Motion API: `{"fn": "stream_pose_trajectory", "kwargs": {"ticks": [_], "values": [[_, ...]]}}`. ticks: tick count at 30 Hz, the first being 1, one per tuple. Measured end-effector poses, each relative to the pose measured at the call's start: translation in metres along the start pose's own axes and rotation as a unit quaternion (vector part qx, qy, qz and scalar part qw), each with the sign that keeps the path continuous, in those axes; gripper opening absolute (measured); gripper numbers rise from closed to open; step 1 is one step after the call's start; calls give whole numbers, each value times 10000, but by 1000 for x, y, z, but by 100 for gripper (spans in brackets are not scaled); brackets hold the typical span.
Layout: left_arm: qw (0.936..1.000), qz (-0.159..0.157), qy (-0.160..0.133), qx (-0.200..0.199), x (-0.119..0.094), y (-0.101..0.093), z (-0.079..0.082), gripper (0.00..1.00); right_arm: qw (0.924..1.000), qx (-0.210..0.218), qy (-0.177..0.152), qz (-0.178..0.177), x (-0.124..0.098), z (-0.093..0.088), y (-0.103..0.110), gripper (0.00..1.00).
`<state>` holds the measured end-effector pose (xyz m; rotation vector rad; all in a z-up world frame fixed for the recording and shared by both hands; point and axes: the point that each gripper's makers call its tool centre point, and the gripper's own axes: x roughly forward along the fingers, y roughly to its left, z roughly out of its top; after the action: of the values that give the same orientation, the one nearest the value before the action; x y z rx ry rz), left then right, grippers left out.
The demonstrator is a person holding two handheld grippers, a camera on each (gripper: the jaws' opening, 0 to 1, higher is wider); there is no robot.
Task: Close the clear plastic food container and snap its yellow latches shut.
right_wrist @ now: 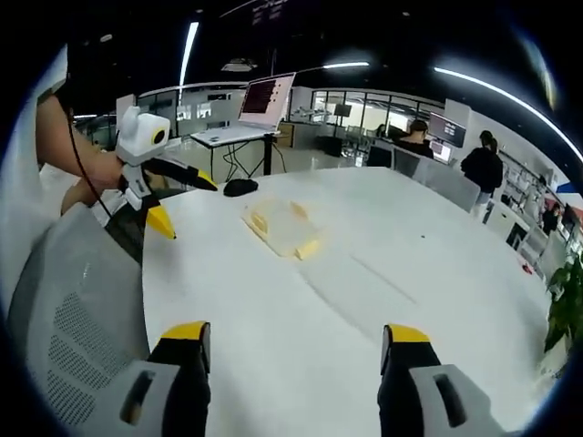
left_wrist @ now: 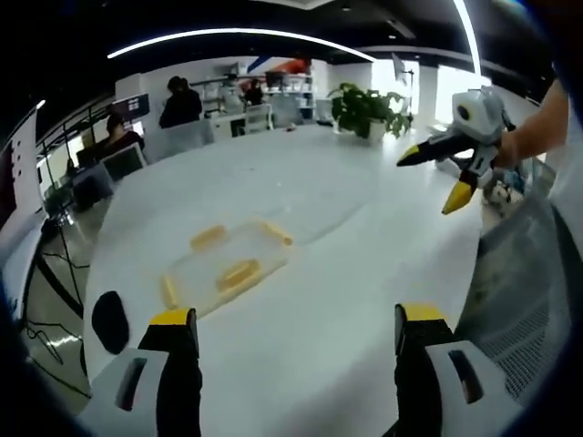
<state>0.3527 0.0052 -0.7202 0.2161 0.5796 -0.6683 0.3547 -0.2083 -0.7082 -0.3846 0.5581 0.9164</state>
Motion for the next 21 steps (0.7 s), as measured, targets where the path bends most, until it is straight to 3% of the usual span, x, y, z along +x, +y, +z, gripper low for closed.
{"fn": "stream_pose_trajectory", "kwargs": {"ticks": [21], "values": [[9987, -109, 362, 351, 14, 25, -7, 87, 9991, -222, -32, 356, 35, 24, 0, 74]]}}
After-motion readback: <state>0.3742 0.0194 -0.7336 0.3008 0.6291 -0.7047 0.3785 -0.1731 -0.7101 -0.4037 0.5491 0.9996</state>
